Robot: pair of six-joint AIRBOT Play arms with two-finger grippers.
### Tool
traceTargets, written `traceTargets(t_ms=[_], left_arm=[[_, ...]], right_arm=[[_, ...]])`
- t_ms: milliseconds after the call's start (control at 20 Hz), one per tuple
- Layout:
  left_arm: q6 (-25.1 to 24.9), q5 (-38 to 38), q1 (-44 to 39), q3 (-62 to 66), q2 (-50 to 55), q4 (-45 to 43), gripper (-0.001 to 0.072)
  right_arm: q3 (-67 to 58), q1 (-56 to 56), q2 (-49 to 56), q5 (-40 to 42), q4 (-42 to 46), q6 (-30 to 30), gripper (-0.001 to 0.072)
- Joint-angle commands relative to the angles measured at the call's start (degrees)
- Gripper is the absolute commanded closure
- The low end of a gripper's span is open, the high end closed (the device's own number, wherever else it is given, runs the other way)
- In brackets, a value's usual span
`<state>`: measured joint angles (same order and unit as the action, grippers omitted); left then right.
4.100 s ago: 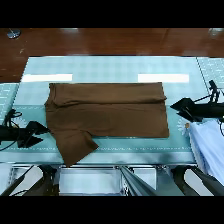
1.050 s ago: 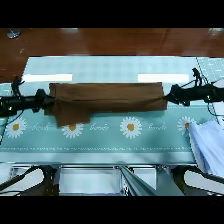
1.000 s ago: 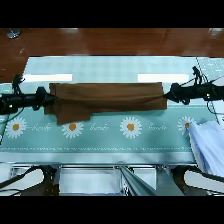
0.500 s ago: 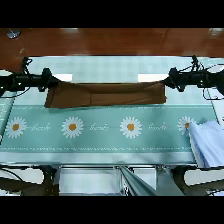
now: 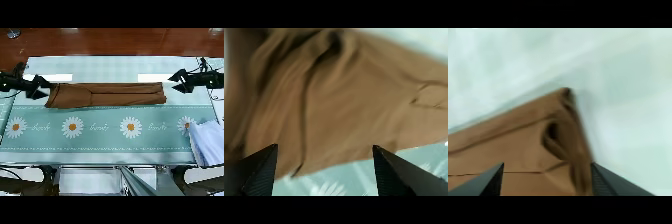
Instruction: Fold the shirts.
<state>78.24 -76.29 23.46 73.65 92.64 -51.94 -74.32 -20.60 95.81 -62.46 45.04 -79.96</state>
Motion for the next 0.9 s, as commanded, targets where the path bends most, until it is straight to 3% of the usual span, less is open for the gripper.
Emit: traceTargets(t_ms=[0, 250, 400, 650, 700, 750, 800, 850], left_arm=[[2.8, 3.2, 2.6, -8.9, -8.7, -7.9, 0.0006], [-0.7, 21.4, -0.9, -27.3, -28.4, -0.7, 0.0006], [-0.6, 23.0, -4.9, -30.9, -36.3, -0.7, 0.0006], [0.0, 24.0, -9.6, -31.0, -37.4, -0.3, 0.0006], [0.5, 24.3, -10.2, -31.0, -37.4, -0.3, 0.0006], [0.5, 24.5, -10.8, -31.0, -37.4, -0.3, 0.0006], [0.5, 24.9, -11.4, -31.0, -37.3, -0.3, 0.0007], [0.5, 24.9, -12.0, -31.0, -37.3, -0.3, 0.0009]], right_arm=[[0.8, -1.6, 1.1, -1.6, 4.2, -2.3, 0.0091], [0.7, 1.7, 3.5, -2.5, 3.7, -0.2, 0.0091], [0.4, 4.5, 5.1, -2.4, 3.0, 1.1, 0.0091], [-1.0, 9.4, 6.3, -3.0, 2.9, 1.5, 0.0111], [-1.7, 10.1, 6.3, -3.5, 3.3, 1.6, 0.0305], [-2.5, 10.5, 6.3, -4.3, 3.5, 2.0, 0.0609], [-3.2, 10.6, 6.3, -5.5, 3.3, 3.1, 0.069], [-3.9, 10.5, 6.2, -7.2, 3.3, 3.1, 0.0691]])
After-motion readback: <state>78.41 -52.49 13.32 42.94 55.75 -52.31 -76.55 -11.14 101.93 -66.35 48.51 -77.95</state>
